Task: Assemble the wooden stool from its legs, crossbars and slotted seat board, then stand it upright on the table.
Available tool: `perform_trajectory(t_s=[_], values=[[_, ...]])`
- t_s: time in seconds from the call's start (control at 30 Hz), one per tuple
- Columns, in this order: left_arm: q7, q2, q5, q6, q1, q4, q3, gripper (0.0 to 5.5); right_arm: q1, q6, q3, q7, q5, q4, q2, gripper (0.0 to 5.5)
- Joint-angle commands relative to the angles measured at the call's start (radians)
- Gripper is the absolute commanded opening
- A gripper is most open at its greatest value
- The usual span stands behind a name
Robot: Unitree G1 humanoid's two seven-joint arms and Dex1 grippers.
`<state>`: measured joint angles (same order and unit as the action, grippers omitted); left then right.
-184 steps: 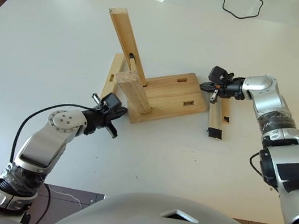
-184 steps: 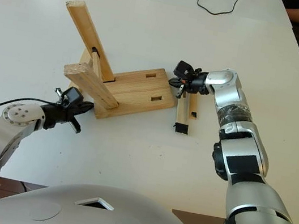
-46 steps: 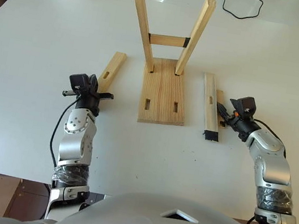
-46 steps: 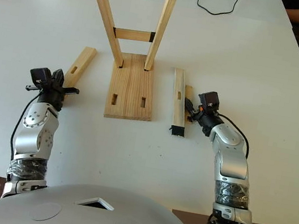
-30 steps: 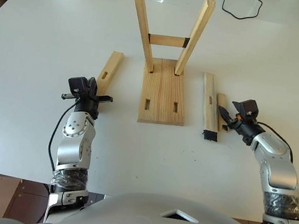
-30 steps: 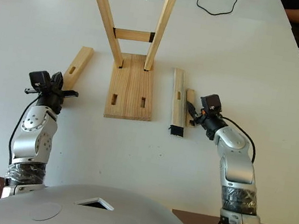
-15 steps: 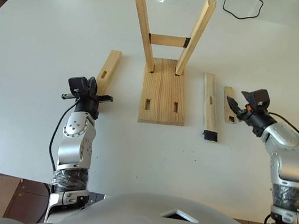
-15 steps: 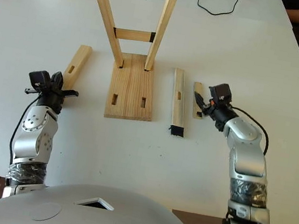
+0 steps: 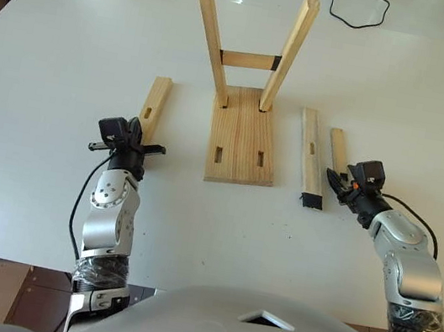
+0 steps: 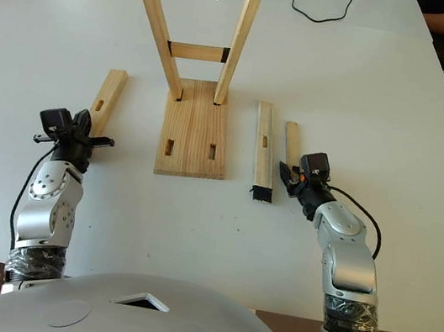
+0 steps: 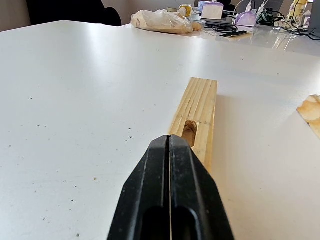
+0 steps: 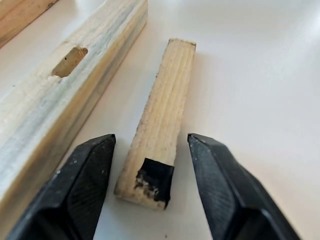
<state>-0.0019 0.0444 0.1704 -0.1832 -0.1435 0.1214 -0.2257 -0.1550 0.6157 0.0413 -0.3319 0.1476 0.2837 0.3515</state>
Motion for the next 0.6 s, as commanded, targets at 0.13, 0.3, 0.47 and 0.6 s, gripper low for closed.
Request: perform_trajectory(t_s=[0.13, 0.3, 0.47, 0.6], values=[[0.001, -0.005, 0.012, -0.034, -0.034, -0.008, -0.006, 0.00, -0.085, 0.019, -0.001, 0.061, -0.013, -0.045, -0.047, 1.99], [0.002, -0.011, 0.043, -0.027, -0.030, 0.029, -0.029, 0.00, -0.069, -0.039, 0.005, 0.101, -0.027, -0.070, -0.070, 1.32], [-0.023, 0.003, 0.058, -0.039, -0.028, 0.055, -0.014, 0.00, -0.079, -0.105, 0.048, 0.146, 0.003, -0.053, -0.116, 1.32], [-0.060, 0.032, 0.084, -0.058, -0.004, 0.074, -0.027, 0.00, -0.055, -0.159, 0.110, 0.202, 0.045, -0.055, -0.191, 1.32]])
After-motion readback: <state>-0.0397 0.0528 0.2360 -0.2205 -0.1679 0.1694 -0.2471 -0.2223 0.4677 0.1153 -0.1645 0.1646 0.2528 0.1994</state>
